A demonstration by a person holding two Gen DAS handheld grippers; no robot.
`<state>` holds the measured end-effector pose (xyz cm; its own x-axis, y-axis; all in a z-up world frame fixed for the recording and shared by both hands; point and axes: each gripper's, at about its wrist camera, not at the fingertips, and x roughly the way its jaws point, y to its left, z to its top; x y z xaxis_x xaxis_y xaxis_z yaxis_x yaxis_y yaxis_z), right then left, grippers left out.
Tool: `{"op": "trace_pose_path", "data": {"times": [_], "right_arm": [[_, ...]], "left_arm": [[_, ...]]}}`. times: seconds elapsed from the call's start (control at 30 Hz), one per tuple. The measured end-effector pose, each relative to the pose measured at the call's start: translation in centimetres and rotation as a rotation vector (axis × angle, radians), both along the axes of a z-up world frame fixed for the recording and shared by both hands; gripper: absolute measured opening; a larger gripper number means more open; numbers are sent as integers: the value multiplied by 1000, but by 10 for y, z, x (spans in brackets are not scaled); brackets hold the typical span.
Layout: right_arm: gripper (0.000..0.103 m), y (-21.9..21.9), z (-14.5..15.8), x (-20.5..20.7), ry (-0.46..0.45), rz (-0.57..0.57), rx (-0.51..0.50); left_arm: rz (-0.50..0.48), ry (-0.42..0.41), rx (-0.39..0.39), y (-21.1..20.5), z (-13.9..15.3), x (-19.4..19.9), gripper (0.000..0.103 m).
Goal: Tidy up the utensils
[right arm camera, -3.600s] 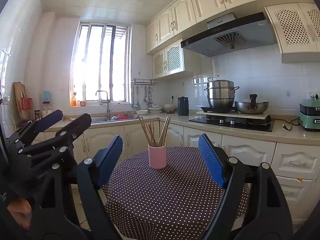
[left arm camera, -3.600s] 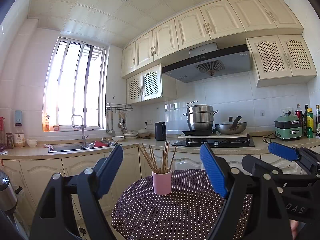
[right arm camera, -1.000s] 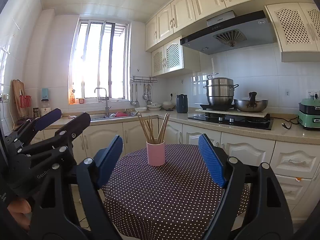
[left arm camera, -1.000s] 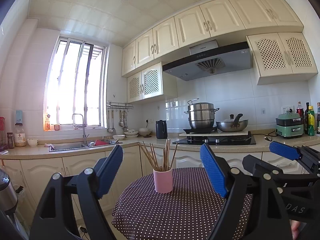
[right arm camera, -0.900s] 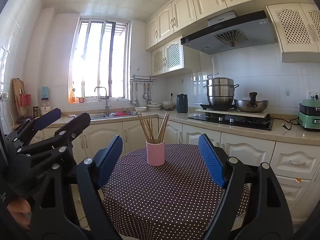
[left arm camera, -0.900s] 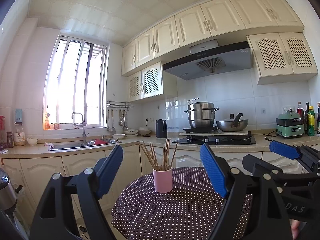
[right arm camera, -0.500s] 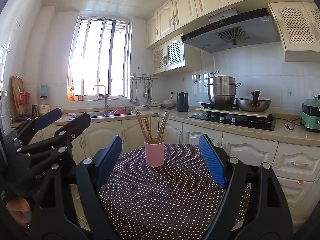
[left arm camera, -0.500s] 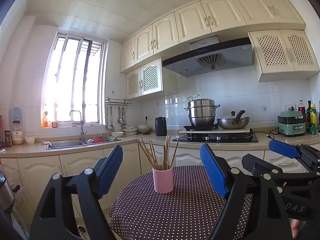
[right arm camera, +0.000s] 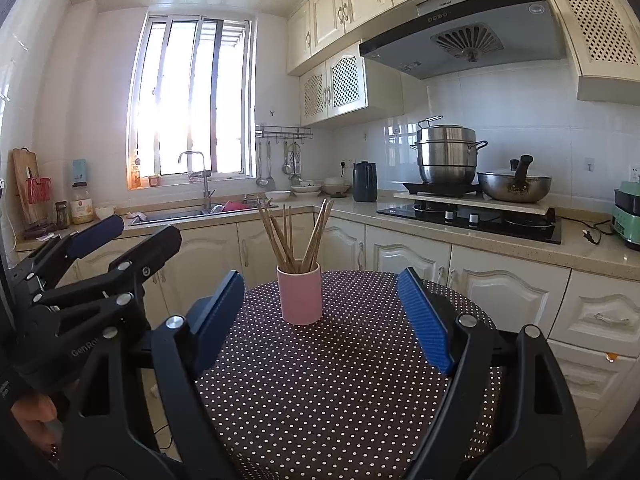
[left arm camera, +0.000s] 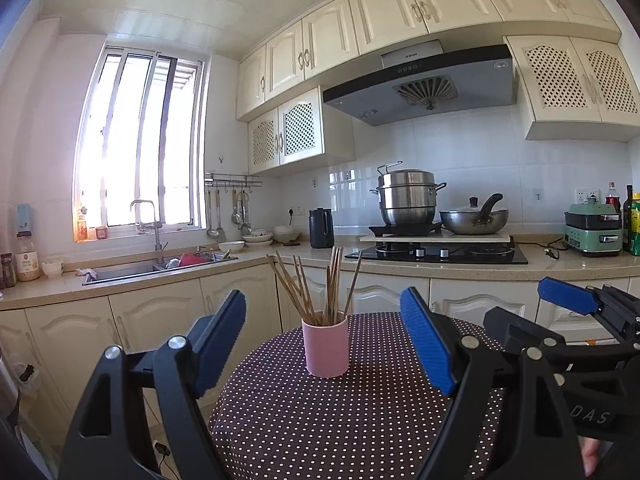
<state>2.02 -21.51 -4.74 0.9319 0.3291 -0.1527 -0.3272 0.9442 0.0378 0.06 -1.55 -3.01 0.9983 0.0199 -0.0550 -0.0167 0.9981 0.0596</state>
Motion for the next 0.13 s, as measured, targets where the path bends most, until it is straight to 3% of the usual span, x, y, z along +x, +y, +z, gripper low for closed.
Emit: {"op": "trace_pose_path", "data": {"times": [0.13], "right_arm": [[79,-1,-10,27,47,-6,-14]], "left_arm": [[-2,73,-3,-2,-11,31,78]]}}
